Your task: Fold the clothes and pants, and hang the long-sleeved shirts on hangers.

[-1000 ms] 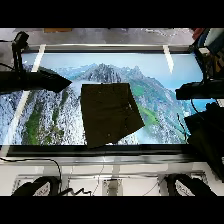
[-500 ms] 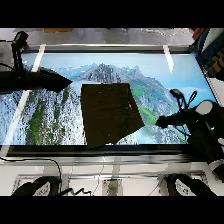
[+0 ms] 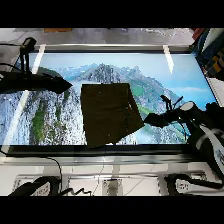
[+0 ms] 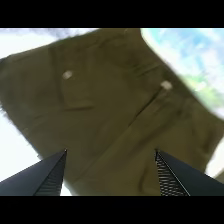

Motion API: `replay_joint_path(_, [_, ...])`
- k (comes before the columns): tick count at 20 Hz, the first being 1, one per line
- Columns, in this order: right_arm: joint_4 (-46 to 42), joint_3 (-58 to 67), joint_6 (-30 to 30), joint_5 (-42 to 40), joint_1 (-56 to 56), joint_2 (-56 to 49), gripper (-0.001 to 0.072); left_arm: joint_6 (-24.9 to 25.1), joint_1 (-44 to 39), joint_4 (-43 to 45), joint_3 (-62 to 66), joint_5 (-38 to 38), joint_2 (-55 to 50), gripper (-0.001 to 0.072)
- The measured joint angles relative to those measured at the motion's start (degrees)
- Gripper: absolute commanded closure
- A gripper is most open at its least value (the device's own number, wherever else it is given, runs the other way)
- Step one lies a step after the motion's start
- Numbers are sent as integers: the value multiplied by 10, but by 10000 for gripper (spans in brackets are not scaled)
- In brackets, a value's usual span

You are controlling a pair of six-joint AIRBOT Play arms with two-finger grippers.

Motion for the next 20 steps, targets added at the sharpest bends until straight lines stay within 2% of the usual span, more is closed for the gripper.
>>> replay_joint_path(5, [16, 79, -41, 94, 0, -95, 182, -11, 0, 106, 0, -6, -23, 88])
replay_joint_path(8, [21, 97, -57, 125, 0, -125, 293, -20, 5, 144, -6, -28, -39, 90])
replay_joint_path(11, [30, 104, -82, 134, 6, -138, 318, -20, 19, 161, -30, -53, -50, 128])
replay_joint_path(12, [31, 105, -92, 134, 10, -141, 390, -20, 26, 163, -45, -60, -52, 129])
replay_joint_path(13, [34, 106, -103, 130, 17, -143, 515, -20, 33, 163, -61, -68, -54, 129])
replay_joint_path(14, [37, 106, -112, 123, 23, -144, 671, -20, 41, 162, -80, -76, -54, 129])
replay_joint_path(16, [40, 107, -129, 106, 36, -145, 666, -18, 58, 142, -131, -92, -56, 129])
replay_joint_path(20, [47, 108, -149, 85, 54, -146, 666, 21, 74, 60, -261, -106, -56, 128])
